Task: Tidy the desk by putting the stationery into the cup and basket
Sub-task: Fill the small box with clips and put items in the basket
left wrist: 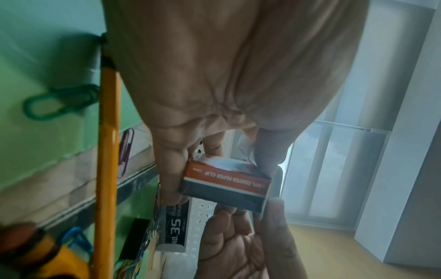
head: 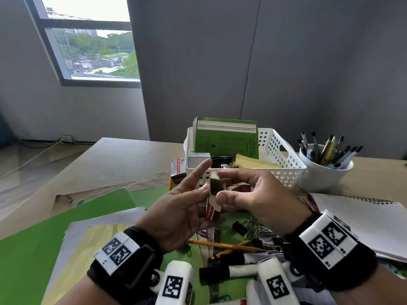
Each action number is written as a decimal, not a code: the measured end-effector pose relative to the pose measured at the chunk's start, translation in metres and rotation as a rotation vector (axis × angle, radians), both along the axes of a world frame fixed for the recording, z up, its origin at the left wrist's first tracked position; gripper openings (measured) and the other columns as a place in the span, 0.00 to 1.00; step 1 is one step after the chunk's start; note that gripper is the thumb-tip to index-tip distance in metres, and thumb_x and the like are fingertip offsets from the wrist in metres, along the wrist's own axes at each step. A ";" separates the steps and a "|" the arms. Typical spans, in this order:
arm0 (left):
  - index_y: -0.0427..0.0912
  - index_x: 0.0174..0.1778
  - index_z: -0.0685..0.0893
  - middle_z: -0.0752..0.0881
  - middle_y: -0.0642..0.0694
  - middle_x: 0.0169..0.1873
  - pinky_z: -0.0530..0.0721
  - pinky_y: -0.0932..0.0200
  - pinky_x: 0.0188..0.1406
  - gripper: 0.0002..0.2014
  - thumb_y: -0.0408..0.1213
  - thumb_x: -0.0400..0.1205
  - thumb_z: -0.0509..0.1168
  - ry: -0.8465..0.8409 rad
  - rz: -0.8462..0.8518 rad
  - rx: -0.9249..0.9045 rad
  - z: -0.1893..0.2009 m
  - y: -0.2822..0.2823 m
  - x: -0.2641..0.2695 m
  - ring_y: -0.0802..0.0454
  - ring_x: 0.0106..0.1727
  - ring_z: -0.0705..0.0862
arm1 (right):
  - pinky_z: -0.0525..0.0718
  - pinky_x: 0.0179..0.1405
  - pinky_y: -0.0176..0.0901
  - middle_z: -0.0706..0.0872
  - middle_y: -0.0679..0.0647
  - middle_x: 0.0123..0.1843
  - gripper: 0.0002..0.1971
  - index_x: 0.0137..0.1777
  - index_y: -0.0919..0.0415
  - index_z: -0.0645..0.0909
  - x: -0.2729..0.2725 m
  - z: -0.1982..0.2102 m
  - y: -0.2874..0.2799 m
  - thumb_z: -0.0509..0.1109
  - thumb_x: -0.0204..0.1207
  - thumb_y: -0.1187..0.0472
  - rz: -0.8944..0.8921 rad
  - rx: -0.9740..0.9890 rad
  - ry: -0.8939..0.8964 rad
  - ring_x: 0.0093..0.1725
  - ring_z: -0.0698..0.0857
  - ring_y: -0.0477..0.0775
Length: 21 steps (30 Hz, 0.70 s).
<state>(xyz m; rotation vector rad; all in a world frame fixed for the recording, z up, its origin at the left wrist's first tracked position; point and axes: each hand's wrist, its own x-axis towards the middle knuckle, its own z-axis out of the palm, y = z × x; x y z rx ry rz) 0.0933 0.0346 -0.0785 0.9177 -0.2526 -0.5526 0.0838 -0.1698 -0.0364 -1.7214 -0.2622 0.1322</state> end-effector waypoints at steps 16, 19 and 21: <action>0.50 0.75 0.76 0.83 0.26 0.69 0.89 0.42 0.56 0.24 0.35 0.82 0.68 0.014 0.106 0.112 -0.001 -0.008 -0.001 0.36 0.53 0.88 | 0.92 0.43 0.46 0.88 0.65 0.51 0.04 0.52 0.63 0.84 0.012 0.040 -0.031 0.68 0.85 0.68 0.038 -0.360 0.026 0.44 0.91 0.51; 0.47 0.75 0.75 0.85 0.27 0.68 0.89 0.42 0.58 0.25 0.33 0.82 0.70 0.017 0.109 0.111 -0.003 -0.007 0.002 0.34 0.57 0.87 | 0.92 0.50 0.56 0.92 0.53 0.48 0.05 0.54 0.55 0.86 0.012 0.053 -0.042 0.77 0.80 0.62 0.162 -0.810 0.012 0.42 0.90 0.51; 0.41 0.75 0.75 0.84 0.28 0.69 0.90 0.43 0.57 0.26 0.35 0.81 0.73 0.025 0.108 0.117 -0.004 -0.006 0.002 0.33 0.61 0.86 | 0.90 0.59 0.54 0.91 0.47 0.50 0.12 0.57 0.47 0.85 0.009 0.050 -0.039 0.80 0.76 0.58 0.272 -1.076 0.105 0.50 0.90 0.50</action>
